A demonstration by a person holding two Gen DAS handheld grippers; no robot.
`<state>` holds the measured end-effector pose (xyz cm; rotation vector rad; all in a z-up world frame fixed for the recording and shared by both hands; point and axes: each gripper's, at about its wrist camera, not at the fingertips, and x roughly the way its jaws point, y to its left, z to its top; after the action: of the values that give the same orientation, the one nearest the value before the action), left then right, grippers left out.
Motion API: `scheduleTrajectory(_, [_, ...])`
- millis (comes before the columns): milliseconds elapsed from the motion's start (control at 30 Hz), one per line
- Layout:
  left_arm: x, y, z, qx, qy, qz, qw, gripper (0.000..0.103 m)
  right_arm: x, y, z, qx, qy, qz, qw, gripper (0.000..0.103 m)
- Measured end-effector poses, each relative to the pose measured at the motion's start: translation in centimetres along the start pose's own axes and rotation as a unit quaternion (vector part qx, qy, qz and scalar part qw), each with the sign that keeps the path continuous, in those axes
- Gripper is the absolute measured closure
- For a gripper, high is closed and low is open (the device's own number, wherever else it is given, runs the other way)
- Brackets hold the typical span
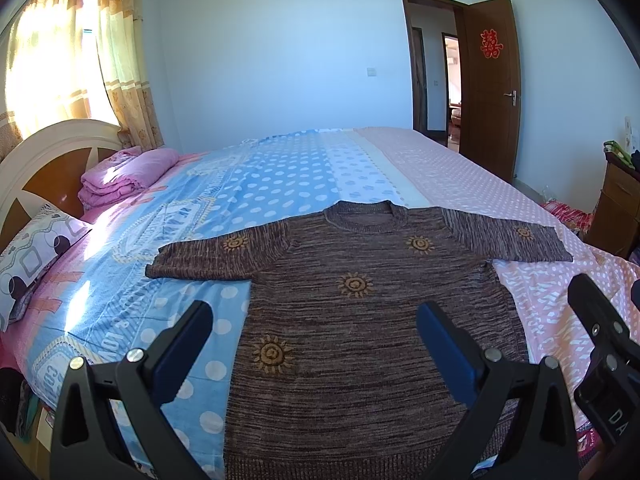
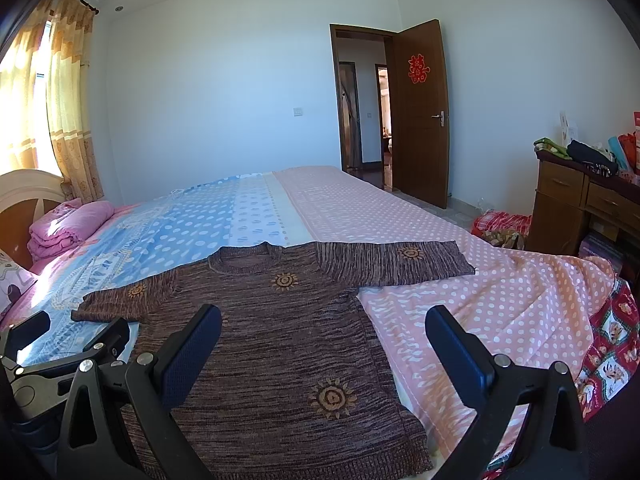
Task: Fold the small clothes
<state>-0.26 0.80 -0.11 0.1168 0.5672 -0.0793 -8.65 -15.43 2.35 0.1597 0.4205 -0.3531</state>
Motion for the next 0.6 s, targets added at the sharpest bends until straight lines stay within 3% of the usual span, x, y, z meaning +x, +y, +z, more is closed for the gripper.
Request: scheduleTrajectory(600, [0.04, 0.05, -0.12, -0.001, 0.000, 0.000, 1.0000, 0.000, 0.05, -0.09, -0.23, 0.002, 0.001, 0.001, 1.000, 0.001])
